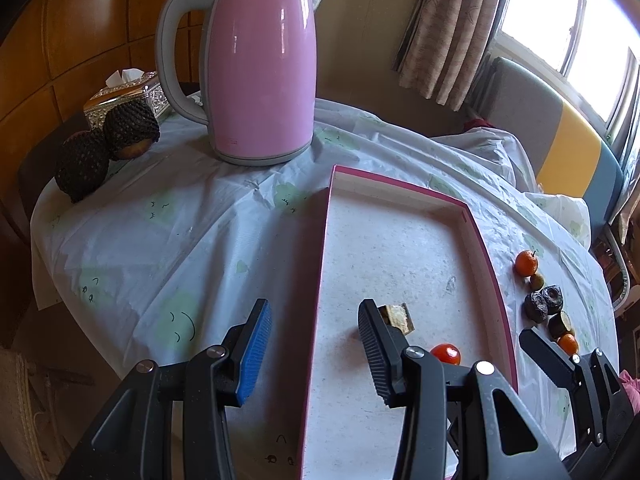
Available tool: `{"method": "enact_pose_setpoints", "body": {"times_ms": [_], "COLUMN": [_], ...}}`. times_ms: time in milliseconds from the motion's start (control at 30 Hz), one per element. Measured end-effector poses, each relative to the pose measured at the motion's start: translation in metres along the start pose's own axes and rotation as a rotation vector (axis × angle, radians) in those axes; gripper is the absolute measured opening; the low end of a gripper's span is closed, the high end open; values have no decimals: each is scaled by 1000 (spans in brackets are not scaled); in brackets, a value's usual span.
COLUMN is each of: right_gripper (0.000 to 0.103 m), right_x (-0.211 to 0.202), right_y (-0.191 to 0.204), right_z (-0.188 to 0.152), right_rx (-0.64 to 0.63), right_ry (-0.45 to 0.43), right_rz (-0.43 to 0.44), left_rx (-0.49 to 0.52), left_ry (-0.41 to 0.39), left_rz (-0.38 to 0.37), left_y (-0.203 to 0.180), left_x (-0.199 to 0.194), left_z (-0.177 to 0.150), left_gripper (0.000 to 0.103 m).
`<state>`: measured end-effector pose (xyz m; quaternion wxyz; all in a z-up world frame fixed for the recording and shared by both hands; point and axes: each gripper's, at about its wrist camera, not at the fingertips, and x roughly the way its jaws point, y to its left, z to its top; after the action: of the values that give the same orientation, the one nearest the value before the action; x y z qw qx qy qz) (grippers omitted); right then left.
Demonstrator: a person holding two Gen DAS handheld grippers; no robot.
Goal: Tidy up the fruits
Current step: 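Move both open grippers back from the tray to the produce, then grasp the large tangerine with the left gripper while the right gripper grasps the carrot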
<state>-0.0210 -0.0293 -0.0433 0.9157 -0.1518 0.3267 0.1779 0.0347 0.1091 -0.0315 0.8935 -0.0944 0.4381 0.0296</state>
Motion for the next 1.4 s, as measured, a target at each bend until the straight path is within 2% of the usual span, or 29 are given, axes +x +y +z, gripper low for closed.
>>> {"method": "enact_pose_setpoints", "body": {"times_ms": [367,467,533,700,833,933,1033,1100,1133,1200,1267,1333,1400], "right_gripper": [69,67,53,50,50,50,40,39,34,33,30,23,21], "right_x": [-7,-13,-15,-26,-34,-39,-38,-34,-33,-27,-23,-20,-20], "right_y": [-33,-67,-96,-176,-220,-231,-243,-245,-245,-241,-243,-245,-246], "right_z": [-8,-18,-29,-73,-107,-121,-132,-136,-137,-135,-137,-139,-141], "right_rx": [84,188,275,514,661,677,696,696,681,646,635,627,637], "right_ry": [-10,-10,12,74,121,138,159,167,173,195,199,205,205], "right_rz": [-35,-65,-94,-150,-175,-205,-194,-173,-179,-201,-203,-215,-191], "left_rx": [86,128,159,247,318,364,403,418,428,448,452,445,445], "left_ry": [13,21,35,61,78,95,123,142,150,159,181,209,225], "left_rz": [-39,-68,-96,-170,-234,-285,-335,-366,-379,-409,-439,-476,-500], "left_y": [-34,-51,-64,-99,-131,-152,-172,-184,-190,-201,-212,-223,-234], "left_x": [0,3,5,9,9,9,12,13,14,14,17,20,24], "left_z": [-1,-3,-4,-10,-17,-21,-26,-28,-30,-33,-33,-34,-35], "left_gripper": [46,46,46,46,46,46,46,46,46,46,46,46,46]}}
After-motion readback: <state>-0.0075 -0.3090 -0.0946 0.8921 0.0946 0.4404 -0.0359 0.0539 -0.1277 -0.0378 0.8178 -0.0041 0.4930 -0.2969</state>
